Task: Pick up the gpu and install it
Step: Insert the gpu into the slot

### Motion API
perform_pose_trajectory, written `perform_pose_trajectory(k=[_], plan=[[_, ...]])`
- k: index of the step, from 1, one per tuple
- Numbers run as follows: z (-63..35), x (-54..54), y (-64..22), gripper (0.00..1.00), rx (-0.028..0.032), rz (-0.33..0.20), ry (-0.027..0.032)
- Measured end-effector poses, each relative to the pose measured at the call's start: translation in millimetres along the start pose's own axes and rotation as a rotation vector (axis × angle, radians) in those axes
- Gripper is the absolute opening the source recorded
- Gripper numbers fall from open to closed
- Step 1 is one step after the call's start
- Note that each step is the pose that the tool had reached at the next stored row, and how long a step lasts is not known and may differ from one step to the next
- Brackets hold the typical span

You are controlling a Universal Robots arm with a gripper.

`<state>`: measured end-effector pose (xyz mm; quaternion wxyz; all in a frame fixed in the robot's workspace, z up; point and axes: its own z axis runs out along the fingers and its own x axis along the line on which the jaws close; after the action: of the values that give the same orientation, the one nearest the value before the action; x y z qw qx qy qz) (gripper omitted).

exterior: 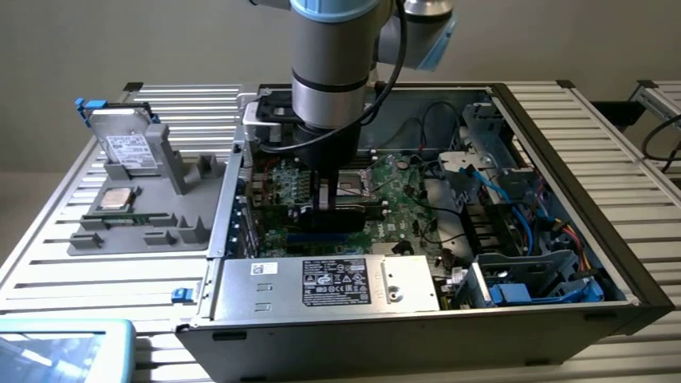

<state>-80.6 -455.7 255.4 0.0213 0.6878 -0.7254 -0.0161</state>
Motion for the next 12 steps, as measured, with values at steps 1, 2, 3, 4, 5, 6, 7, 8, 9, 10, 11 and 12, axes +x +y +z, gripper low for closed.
perform_pose_trajectory(k=[1,2,3,4,5,6,7,8,9,10,11,12], plan=[[0.0,0.0,0.0,0.28,-0.0002,0.0,0.0],[0.1,0.0,0.0,0.28,-0.0002,0.0,0.0],[0.2,0.0,0.0,0.28,-0.0009,0.0,0.0],[0.2,0.0,0.0,0.28,-0.0009,0.0,0.0],[0.2,0.0,0.0,0.28,-0.0009,0.0,0.0],[0.2,0.0,0.0,0.28,-0.0009,0.0,-0.0001],[0.4,0.0,0.0,0.28,-0.001,0.0,0.0],[0.9,-0.1,-0.1,0.28,-0.0008,0.0,-0.0003],[1.2,-0.1,-0.1,0.28,-0.0009,0.0,-0.0003],[1.4,-0.1,-0.1,0.28,-0.0009,0.0,-0.0001],[1.8,-0.2,-0.2,0.28,-0.0009,0.0,0.0],[1.8,-0.2,-0.1,0.28,-0.001,0.0,0.0001]])
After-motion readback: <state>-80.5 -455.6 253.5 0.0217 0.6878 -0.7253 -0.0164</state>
